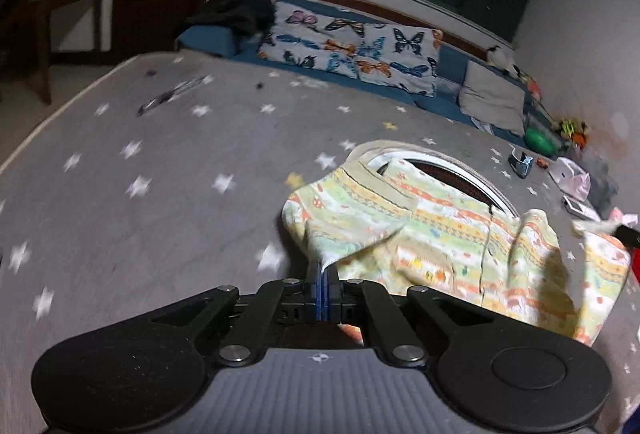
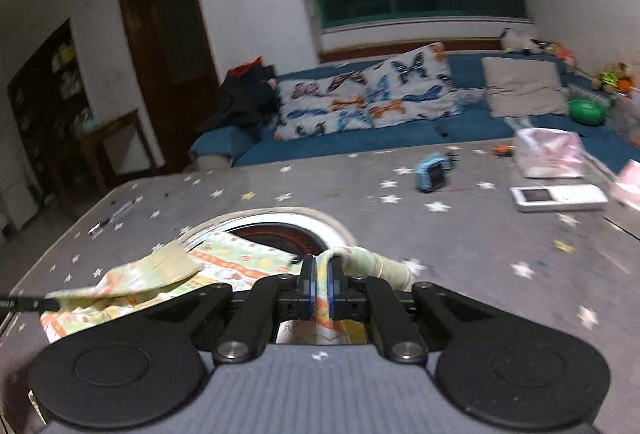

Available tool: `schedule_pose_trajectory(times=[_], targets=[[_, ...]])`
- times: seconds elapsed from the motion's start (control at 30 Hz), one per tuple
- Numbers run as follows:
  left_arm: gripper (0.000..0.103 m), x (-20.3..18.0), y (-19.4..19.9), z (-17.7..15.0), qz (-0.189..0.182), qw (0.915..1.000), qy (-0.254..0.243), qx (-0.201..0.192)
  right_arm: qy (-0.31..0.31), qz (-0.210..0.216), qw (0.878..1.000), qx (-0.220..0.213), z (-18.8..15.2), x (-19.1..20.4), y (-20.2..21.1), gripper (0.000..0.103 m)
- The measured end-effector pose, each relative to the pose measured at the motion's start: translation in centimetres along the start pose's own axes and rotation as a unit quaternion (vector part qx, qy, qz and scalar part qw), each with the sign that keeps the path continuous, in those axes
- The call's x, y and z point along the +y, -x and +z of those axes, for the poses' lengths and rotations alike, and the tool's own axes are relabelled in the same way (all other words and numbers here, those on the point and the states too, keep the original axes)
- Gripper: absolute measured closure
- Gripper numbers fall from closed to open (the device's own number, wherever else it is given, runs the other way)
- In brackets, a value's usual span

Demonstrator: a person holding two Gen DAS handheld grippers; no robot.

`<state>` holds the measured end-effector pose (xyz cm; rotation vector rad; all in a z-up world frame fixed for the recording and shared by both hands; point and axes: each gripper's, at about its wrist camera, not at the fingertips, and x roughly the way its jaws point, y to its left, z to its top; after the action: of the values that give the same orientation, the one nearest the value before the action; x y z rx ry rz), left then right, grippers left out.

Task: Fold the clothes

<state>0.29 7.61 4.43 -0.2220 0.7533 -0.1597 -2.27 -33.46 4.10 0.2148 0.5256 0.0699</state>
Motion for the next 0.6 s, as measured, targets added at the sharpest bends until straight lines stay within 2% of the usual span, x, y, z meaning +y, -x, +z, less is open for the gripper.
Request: schedule_pose_trajectory(times=[0.13,0.3,0.47,0.5,0.6], targets=[[0.102,1.1,2.1,-2.6,0.001,0.9998,0.019,0.007,-0.027,-0.023,0.999,-0.006,-1.7,-2.2,3.0,0.098],[0.102,1.2,3.3,-5.0,0.000,0.9992,0.022,0.032,-0.056,-0.064,0.996,0.036,-5.1,-5.3,4.2,0.098],[0.101,0.6,3.9,-5.6,0.002,0.9990,-0.002,0.045,-0.072,-0.094,0.990,0.072,-8.0,-7.0,5.9,0.090],[0.100,0.5,4.0,-5.6,0.002,0.9989,-0.008,0.045,-0.072,-0.102,0.989,0.073,-8.3,-6.9,6.3,0.087],[0.099,0.2,4.5,-5.2,0.004,0.9990,-0.020,0.041,-0.044,-0.127,0.989,0.056,-7.9,-6.2,7.8,0.086]])
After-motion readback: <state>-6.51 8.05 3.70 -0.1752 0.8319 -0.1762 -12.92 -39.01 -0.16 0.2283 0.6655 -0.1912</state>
